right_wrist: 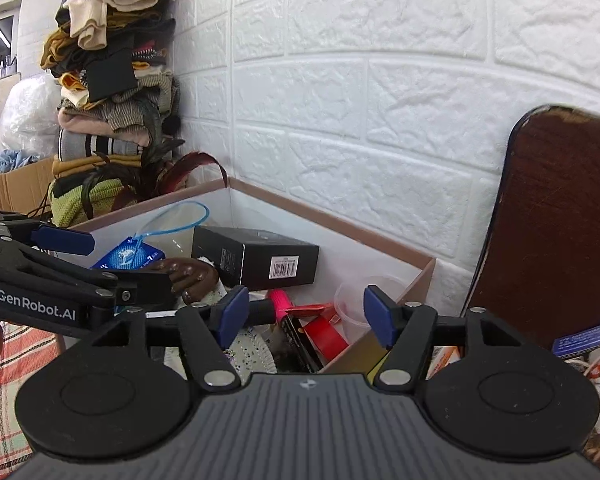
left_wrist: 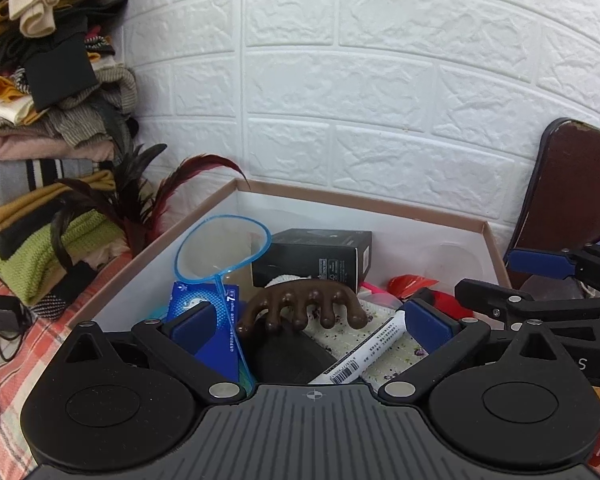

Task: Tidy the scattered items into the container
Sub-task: 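Lower the comb into the box and open the left tool while the right tool releases the tube, then withdraw both tools from the box back over the bed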

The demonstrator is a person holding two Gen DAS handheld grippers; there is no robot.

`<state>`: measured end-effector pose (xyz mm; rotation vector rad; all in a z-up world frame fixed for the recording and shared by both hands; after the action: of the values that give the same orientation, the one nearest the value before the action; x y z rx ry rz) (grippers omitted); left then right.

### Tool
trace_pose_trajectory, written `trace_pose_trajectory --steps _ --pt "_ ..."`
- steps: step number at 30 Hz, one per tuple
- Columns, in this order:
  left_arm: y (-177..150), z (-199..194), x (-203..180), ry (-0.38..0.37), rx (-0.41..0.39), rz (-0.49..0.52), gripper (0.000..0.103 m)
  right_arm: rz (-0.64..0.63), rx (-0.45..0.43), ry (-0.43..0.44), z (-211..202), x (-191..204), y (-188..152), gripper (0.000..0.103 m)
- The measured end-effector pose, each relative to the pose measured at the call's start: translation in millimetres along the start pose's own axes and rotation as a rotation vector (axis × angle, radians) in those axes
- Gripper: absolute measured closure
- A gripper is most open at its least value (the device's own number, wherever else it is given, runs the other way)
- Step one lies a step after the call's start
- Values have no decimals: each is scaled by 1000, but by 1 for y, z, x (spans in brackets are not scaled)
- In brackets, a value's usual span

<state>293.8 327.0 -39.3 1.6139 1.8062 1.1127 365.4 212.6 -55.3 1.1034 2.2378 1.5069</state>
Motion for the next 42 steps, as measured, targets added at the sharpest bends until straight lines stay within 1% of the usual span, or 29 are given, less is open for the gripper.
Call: trace_pose_trajectory --steps 1,5,14,18,24,29,36,42 --pt "0 -3 0 -1 0 -4 0 0 -3 -2 -3 0 1 31" --pt "0 -18 -3 -4 2 -11 0 0 -11 0 -18 3 6 30" --pt "6 -64 -12 6 -30 19 0 -22 -50 -17 -60 11 14 19" --pt "4 -86 -17 1 -37 15 0 -18 -67 -35 -80 12 15 9" --pt "-3 -121 -29 -6 -53 15 0 -14 -86 -43 -113 15 10 2" --pt "-10 -150 -45 -18 -74 31 0 -24 -106 -48 -144 19 3 1" --pt "-23 -187 -72 -28 -96 85 0 -9 -134 -45 -187 18 -8 0" --pt "-42 -216 -92 -33 -102 85 0 17 -146 -78 -218 18 -30 0"
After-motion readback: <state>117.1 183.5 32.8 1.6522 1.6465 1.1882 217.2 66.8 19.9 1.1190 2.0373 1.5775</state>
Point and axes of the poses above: each gripper's, at about its wrist camera, not at the fingertips, and z roughly the way its jaws point, x to its left, y to its top, the point moved 10 cm from there along z, roughly the way its jaws point, and after that the axes turned 12 degrees about z, right-handed, at the moved point
